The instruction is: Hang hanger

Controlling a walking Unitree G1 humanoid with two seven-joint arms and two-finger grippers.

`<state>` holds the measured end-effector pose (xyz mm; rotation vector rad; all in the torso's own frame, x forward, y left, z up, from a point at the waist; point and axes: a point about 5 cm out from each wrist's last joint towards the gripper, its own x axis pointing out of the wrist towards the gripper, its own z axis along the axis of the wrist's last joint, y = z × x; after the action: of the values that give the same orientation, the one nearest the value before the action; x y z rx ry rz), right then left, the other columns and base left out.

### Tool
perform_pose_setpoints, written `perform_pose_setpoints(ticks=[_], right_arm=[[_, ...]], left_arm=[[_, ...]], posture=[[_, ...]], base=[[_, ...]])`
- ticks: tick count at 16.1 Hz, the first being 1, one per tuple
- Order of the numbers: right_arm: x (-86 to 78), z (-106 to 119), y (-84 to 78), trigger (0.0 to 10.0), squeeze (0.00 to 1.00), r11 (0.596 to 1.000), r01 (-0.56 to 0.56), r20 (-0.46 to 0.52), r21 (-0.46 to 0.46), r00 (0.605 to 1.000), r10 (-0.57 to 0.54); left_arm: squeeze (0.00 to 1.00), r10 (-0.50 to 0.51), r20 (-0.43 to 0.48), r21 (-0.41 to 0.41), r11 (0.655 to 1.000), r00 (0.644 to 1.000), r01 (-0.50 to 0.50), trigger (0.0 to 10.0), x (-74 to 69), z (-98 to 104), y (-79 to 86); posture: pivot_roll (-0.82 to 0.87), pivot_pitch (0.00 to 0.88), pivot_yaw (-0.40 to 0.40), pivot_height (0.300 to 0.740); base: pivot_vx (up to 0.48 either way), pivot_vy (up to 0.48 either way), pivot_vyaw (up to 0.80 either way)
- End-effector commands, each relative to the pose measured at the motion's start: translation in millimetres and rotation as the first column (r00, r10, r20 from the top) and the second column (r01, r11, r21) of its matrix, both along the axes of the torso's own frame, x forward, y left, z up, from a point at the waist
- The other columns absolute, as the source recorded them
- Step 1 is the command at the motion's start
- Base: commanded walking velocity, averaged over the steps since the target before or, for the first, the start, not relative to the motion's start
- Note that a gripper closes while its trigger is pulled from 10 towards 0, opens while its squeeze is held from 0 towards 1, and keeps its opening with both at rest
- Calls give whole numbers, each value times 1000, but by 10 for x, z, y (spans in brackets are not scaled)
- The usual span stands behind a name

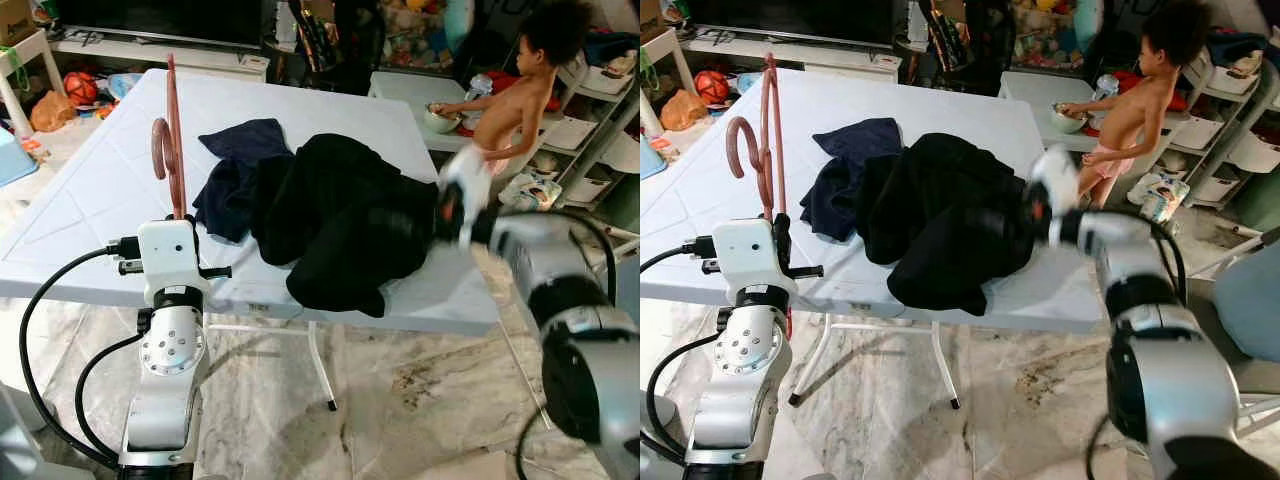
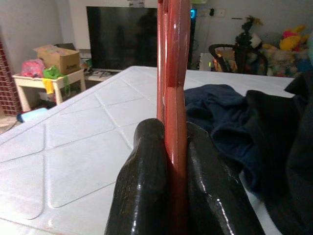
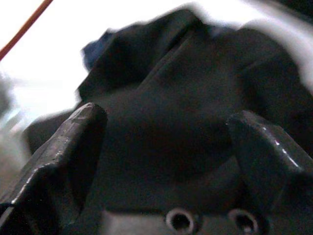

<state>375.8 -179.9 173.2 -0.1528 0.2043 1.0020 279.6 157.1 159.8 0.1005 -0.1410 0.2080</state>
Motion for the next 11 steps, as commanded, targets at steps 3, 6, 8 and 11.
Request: perform_pose_setpoints(ticks=[3, 6, 8, 11], right_arm=[[-258, -257, -204, 10000, 1000, 974, -211, -210, -79, 959, 190], [-337, -383, -118, 10000, 1000, 964, -264, -277, -26, 929, 247], [-399, -505, -6, 10000, 1000, 952, -307, -318, 0, 902, 291], [-406, -565, 268, 10000, 1000, 943, -324, -317, 80, 888, 332]], left_arm=[[0, -18, -12, -9, 1000, 1000, 18, 10000, -12, -11, -27], [0, -32, -26, -5, 999, 999, 31, 10000, -48, -39, -30], [0, -35, -64, 18, 999, 997, 36, 10000, -126, -125, 46], [0, -24, -74, 32, 999, 997, 26, 10000, -173, -149, 98]], posture=[[40, 0, -124, 740], [42, 0, -116, 740], [50, 0, -118, 740], [59, 0, -122, 740]], base=[[0, 0, 0], [0, 0, 0], [0, 0, 0], [0, 0, 0]])
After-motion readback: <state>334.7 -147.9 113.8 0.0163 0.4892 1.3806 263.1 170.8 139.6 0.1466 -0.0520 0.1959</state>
